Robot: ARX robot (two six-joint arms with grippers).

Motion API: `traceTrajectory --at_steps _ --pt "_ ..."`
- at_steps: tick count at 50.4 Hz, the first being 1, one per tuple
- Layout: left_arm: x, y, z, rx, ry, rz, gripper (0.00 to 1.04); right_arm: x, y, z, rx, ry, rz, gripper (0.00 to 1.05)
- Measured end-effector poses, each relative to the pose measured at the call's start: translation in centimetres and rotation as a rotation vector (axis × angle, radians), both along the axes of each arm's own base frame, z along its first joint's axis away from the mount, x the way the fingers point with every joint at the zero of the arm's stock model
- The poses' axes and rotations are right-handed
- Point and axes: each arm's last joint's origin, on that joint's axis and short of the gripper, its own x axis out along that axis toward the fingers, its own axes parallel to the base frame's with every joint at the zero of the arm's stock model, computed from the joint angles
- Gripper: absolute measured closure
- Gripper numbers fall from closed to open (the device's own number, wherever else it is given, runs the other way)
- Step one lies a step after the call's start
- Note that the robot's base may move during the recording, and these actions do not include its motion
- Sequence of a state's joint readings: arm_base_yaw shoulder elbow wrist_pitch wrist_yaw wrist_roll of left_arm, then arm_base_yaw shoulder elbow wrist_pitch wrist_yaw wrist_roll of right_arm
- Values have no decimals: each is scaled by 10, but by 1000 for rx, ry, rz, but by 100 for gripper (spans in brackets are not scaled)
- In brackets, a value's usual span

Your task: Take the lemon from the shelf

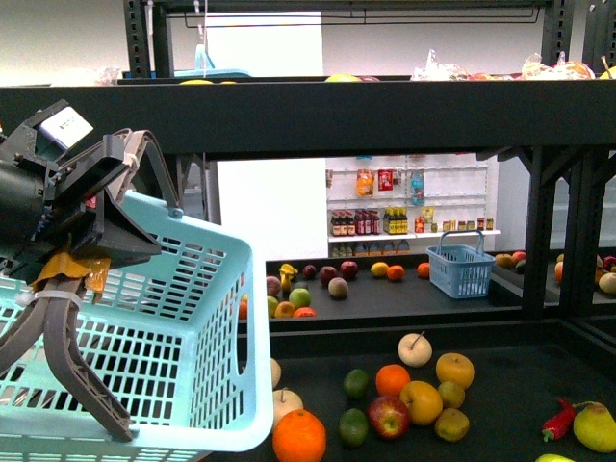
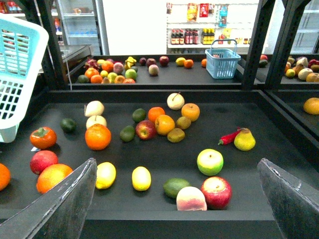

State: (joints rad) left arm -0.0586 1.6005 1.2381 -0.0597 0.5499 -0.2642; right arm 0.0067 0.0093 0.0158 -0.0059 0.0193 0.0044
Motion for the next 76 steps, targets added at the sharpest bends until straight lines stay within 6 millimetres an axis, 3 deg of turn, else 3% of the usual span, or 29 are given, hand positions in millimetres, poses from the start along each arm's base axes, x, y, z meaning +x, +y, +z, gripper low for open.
traceTrajectory --at_steps 6,13,19,25,28,34,36,45,59,76 --pt "0 0 0 7 -6 -1 91 11 -1 3 32 109 -177 8" --pt "0 0 0 8 -8 0 91 42 -5 21 50 138 -149 8" --pt "0 0 0 7 -7 -2 91 94 -13 41 70 195 -102 8" --pt "0 0 0 7 -7 -1 91 153 -19 38 88 349 -41 8" --pt "0 -1 0 6 -6 -2 91 194 -22 22 105 479 -12 8" --pt "0 -1 0 12 -11 -3 91 244 -24 -1 111 619 18 8" --pt "0 -1 0 8 -8 -3 91 270 -22 -11 105 659 44 8" --pt "0 -1 0 10 -10 -4 91 342 12 -53 72 749 132 8" --pt "0 -1 0 10 -10 -3 91 399 41 -122 22 846 141 8" --pt "0 -1 0 10 -10 -3 91 425 50 -188 -12 944 136 8"
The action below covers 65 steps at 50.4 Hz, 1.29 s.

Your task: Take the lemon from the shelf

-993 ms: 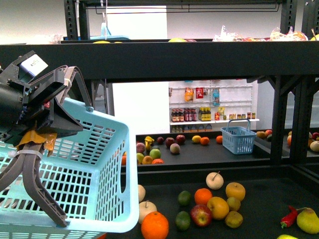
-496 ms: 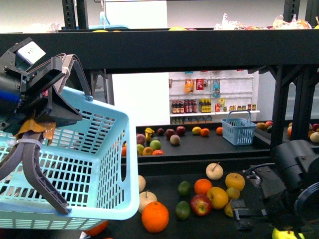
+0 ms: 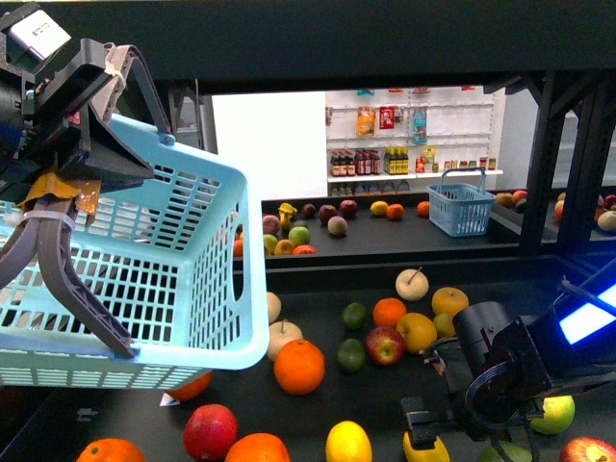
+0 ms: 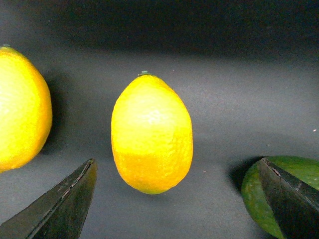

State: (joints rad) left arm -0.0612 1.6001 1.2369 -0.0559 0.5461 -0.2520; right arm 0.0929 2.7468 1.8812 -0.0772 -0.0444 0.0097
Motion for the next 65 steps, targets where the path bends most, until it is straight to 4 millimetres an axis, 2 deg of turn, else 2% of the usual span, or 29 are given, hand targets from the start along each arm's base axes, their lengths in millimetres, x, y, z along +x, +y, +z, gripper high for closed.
traceTrajectory --at_steps 15,31,40,44,48,56,65 --pt "0 0 0 0 0 0 91 11 19 -27 -4 29 31 8" --pt "0 0 0 0 1 0 91 14 20 -44 -51 49 10 8" --pt "0 0 0 0 0 0 91 14 19 -46 -60 51 9 31" --pt "0 0 0 0 0 0 91 15 19 -45 -60 40 12 46" --pt "0 0 0 0 0 0 91 14 18 -43 -59 32 10 50" --pt "0 0 0 0 0 0 91 9 10 -19 -63 -17 3 50" --pt "0 0 0 0 0 0 91 4 -5 39 -49 -139 -13 51"
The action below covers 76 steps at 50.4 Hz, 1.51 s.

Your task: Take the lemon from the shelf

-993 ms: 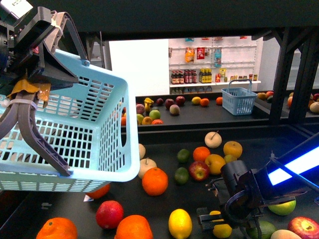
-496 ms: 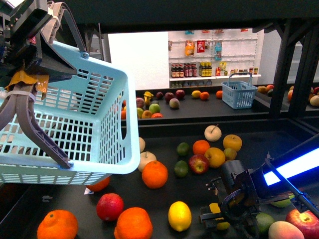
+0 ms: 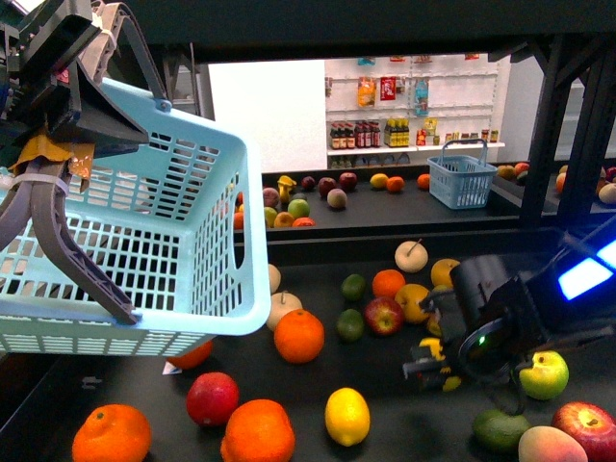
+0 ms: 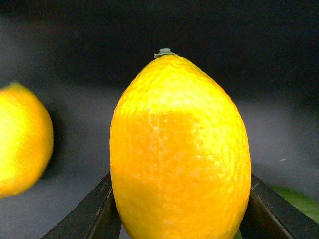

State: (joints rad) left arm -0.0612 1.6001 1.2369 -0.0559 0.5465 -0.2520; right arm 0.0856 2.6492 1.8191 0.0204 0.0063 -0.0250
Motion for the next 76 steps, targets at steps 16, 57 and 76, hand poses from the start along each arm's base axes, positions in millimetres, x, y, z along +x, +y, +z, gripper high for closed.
traceTrajectory --at_steps 16,57,76 --pt "0 0 0 0 0 0 91 -27 -15 143 119 -226 47 51" --pt "0 0 0 0 0 0 91 -83 151 287 427 -284 460 51" --pt "0 0 0 0 0 0 91 -66 193 251 416 -179 476 51"
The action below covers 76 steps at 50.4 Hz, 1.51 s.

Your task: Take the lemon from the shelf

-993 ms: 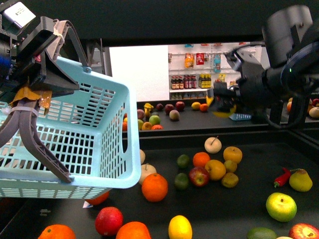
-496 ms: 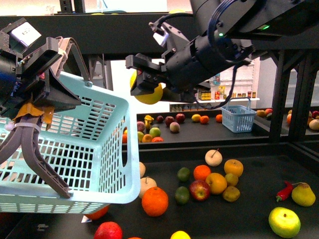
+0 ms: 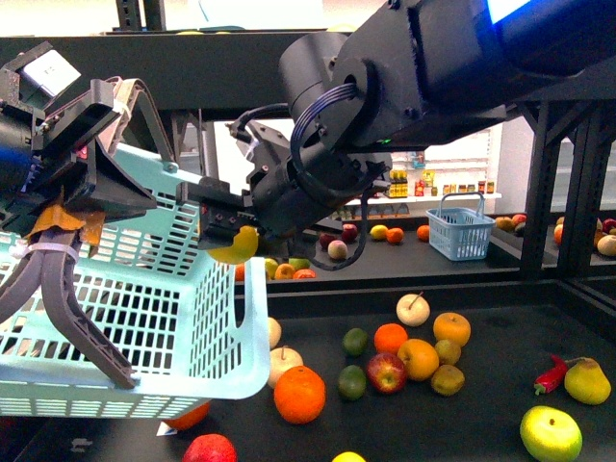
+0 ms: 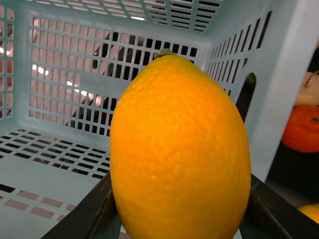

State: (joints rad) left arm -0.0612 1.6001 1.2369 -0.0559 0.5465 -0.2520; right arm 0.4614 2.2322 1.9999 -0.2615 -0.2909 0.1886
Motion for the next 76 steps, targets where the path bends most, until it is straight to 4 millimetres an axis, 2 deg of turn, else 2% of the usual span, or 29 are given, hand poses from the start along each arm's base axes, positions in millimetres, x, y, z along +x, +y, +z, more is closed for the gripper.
traceTrajectory --at_steps 7,22,26,28,31,36,37,40,43,44,49,50,54,67,76 --pt "0 0 0 0 0 0 91 2 12 -9 -8 31 11 51" --pt "0 0 0 0 0 0 91 3 15 -6 30 13 13 7" --pt "0 0 -1 -2 6 3 91 5 5 -4 46 -4 -9 8" --pt "0 0 -2 -2 9 5 91 6 -6 1 64 -23 -25 8" --pt "0 0 -2 -1 7 4 91 7 -34 15 89 -57 -80 8" --pt "0 0 -3 -3 11 5 91 4 -92 43 103 -145 -190 8" --pt "0 0 -3 -3 11 6 91 3 -98 45 102 -151 -200 8" --pt "0 0 -3 -2 11 5 91 -2 -132 56 79 -207 -272 8" --pt "0 0 -3 -3 11 4 91 -8 -159 58 63 -229 -315 8" --pt "0 0 -3 -3 11 3 91 -18 -201 40 5 -240 -377 8" --pt "-1 -1 -3 -4 11 -1 91 -25 -216 3 -36 -182 -381 8" --pt "-1 -1 -3 -4 11 -1 91 -26 -217 0 -38 -176 -382 8" --pt "0 0 -3 -4 11 1 91 -30 -221 -35 -71 -125 -370 8" --pt "0 0 -3 -2 10 4 91 -26 -220 -97 -138 -23 -334 8" --pt "-1 -1 -3 -3 11 0 91 -24 -202 -140 -189 58 -282 8"
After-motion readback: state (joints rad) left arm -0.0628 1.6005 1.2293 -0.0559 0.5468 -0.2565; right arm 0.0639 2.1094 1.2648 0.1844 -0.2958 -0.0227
